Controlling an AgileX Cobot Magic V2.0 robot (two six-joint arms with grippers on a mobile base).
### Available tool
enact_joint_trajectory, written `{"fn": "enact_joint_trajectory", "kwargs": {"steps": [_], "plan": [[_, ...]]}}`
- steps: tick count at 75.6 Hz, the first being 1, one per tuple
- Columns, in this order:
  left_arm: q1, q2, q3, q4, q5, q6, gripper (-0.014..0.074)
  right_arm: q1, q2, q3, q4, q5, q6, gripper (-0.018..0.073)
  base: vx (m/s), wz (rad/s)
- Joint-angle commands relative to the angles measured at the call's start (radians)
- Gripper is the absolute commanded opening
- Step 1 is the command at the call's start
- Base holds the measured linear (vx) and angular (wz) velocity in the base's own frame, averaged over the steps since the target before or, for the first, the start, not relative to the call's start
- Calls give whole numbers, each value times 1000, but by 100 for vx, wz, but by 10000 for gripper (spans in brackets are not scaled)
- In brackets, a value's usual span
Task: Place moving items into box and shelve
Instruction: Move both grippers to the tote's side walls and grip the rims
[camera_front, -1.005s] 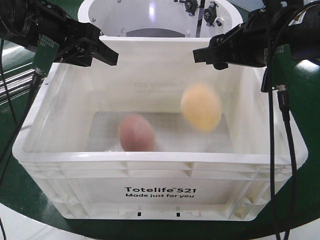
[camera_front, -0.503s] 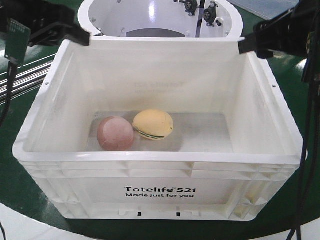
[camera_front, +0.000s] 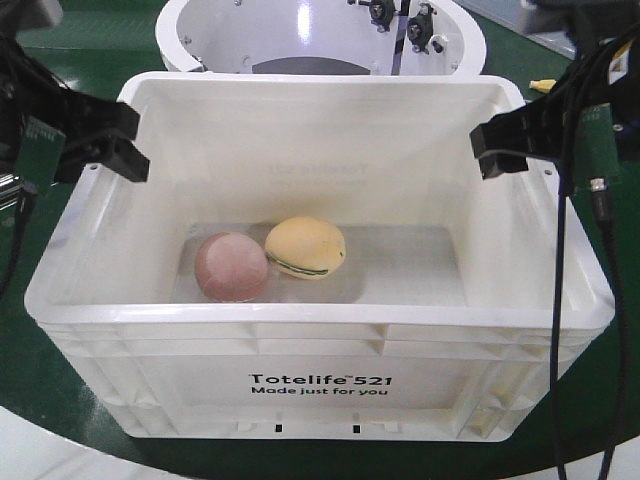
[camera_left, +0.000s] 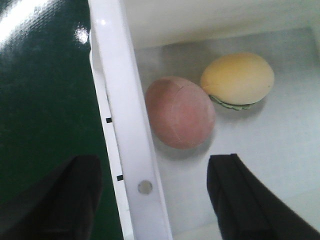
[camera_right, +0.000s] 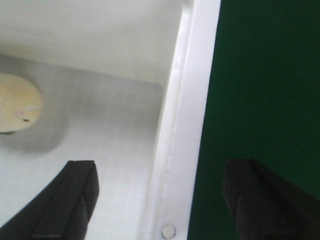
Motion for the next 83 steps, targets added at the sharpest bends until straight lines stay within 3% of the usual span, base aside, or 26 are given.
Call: {"fn": "enact_joint_trajectory", "kwargs": {"steps": [1,18,47,60,83], "plan": [[-8,-28,3,-18,-84,-9,575,-6,-11,-28,-20,-9,7,567,0,0],[-8,-28,25,-19,-144,-8,575,-6,29,-25,-18,1,36,554,0,0],[-8,-15,25,-20,-157,-6,536,-6,33,106,-15,-144,58,506,0,0],[-8,18,25,-32,-123,-7,388,-6,30,106,-13,-147,59,408,0,0],[-8,19,25,-55,-129,-7,13,-6,30,106,-18,-150,54,15,0,0]]}}
